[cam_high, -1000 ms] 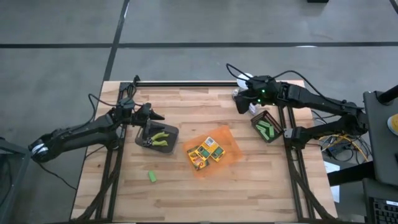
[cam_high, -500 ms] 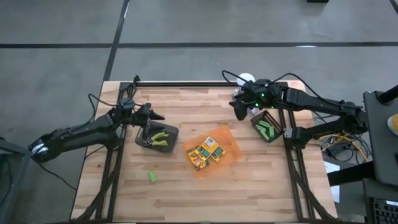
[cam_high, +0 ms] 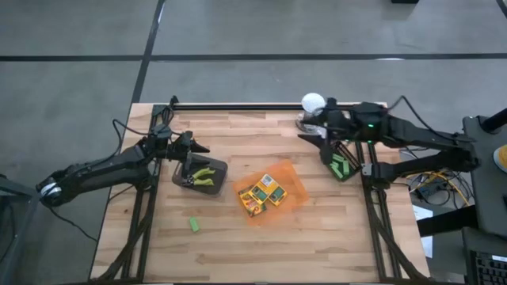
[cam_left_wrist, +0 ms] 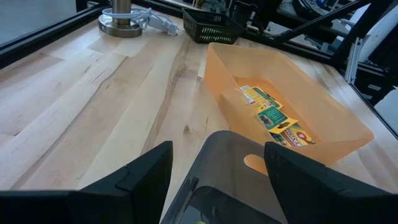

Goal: Pick & Place School Supplies
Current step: Put the green eraser into the black basket

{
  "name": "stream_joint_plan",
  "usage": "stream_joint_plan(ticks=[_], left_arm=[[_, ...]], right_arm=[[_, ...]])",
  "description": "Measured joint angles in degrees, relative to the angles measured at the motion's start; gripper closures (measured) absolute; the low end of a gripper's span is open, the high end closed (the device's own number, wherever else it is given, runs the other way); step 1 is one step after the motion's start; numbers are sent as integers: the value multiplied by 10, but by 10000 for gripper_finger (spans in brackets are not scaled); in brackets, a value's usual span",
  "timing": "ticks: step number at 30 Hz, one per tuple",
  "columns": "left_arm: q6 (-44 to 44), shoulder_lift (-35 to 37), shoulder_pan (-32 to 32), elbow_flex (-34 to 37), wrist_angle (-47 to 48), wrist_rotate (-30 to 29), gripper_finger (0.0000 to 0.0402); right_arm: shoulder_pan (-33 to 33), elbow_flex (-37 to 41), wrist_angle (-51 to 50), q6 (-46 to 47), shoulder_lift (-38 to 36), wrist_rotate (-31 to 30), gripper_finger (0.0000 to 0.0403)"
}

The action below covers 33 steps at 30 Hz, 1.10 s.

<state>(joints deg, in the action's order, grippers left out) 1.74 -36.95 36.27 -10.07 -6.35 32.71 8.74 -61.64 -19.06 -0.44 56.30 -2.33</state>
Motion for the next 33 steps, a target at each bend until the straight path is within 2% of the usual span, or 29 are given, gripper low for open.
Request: stream_joint_plan(ticks=[6,12,27,29,33], left_arm=[[0,0,0,0,0,0,142],[0,0,0,0,0,0,142],[1,0,0,0,0,0,142],[21,0,0,0,-1,0,142],[139,0,0,0,-13,-4,142]], right_arm=[[-17,0,-4,-21,-63,10,197],[-18,1,-5,34,-95,10,197],[-17,1,-4,53,-79,10,197],[-17,1,-4,50,-72,10,197],[-17,1,-4,46,-56,9,197]])
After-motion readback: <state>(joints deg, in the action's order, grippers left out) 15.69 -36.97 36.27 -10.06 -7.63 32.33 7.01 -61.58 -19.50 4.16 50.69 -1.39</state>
